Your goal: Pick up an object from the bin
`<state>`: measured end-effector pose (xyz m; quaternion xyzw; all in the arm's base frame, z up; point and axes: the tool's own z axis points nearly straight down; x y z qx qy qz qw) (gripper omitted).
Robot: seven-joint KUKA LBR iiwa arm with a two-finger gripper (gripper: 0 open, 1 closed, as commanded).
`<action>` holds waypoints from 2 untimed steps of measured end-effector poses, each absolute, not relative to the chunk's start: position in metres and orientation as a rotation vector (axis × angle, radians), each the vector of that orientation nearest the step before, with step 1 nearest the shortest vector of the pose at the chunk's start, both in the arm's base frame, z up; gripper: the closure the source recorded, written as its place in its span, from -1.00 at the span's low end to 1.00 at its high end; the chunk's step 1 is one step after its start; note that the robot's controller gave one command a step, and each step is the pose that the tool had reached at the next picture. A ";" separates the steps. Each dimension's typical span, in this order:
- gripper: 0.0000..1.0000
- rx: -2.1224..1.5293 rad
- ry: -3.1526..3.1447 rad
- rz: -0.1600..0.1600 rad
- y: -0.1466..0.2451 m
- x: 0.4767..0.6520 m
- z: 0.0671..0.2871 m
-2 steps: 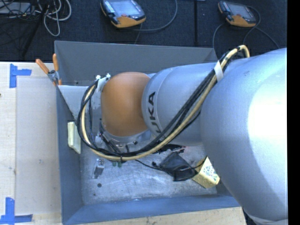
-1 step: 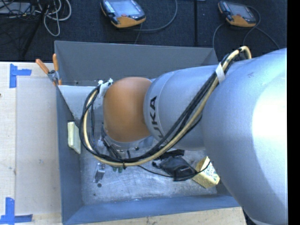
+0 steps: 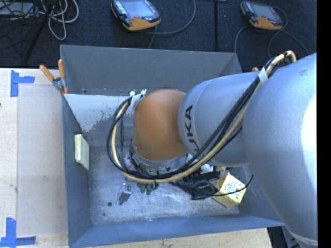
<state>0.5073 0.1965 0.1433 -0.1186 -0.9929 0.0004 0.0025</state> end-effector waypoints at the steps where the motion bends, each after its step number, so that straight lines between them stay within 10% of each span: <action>1: -1.00 -0.611 -3.079 0.005 0.176 0.517 0.128; 2: -1.00 -0.861 -3.020 0.002 0.178 0.533 0.127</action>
Offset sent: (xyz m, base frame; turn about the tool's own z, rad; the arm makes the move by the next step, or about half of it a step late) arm 0.0484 -0.0186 -0.0139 0.0737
